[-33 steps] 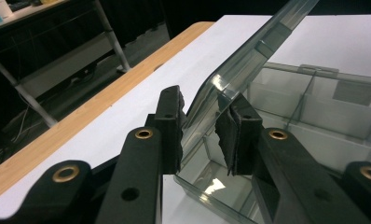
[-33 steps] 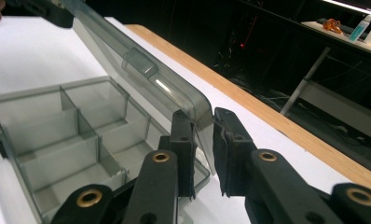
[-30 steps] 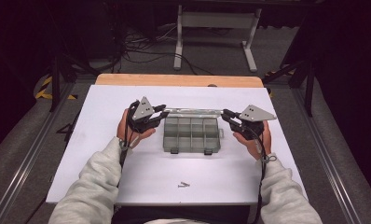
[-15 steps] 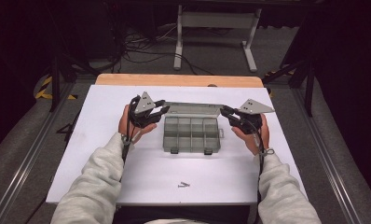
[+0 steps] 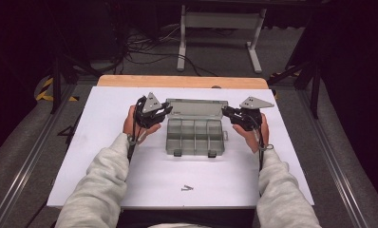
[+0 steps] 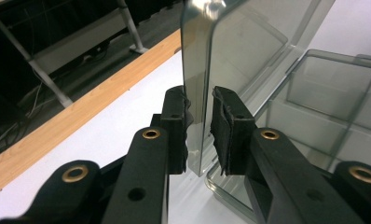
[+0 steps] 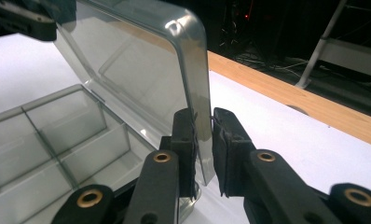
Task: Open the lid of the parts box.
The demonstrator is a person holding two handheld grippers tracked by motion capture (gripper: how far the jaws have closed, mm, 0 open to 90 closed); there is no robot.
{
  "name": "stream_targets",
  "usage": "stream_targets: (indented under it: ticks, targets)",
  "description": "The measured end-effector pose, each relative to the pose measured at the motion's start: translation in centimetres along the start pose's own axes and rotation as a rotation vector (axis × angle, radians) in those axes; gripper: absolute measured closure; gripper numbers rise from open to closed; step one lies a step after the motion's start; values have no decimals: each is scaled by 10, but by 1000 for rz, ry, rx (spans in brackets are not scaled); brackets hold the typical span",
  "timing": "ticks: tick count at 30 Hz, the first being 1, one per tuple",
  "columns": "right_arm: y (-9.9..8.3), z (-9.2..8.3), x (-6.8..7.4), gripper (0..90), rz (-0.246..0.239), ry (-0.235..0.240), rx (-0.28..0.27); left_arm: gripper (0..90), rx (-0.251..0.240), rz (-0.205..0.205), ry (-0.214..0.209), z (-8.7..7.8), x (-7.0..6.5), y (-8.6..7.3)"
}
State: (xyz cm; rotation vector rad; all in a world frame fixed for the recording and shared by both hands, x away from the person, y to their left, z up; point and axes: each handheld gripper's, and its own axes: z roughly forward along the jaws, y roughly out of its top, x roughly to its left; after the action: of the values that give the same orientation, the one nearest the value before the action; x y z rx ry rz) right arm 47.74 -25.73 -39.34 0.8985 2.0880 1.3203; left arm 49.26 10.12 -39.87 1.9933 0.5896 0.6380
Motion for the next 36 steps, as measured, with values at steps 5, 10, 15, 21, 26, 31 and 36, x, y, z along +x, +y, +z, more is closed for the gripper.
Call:
stream_targets:
  ticks: [5, 10, 15, 21, 26, 31, 36]
  targets:
    - [-1, 6, -2, 805, 26, -12, -6, 756, 2, -33, -10, 7, 7, 0]
    - [-6, 11, -8, 820, 83, -18, -16, 752, 12, -62, 6, 14, 9, -2]
    - [-11, 16, -10, 824, 116, -26, -7, 755, 41, -62, 25, 21, 10, -4]
    - [-18, 24, -10, 824, 154, -50, 5, 758, 99, -47, 42, 30, 10, -8]
    - [-24, 30, -11, 836, 173, -67, 24, 758, 119, -70, 41, 36, 11, -13]
    - [-26, 33, -11, 844, 178, -71, 36, 748, 140, -80, 35, 40, 12, -15]
    - [-29, 37, -11, 841, 174, -78, 64, 734, 168, -95, 33, 45, 12, -17]
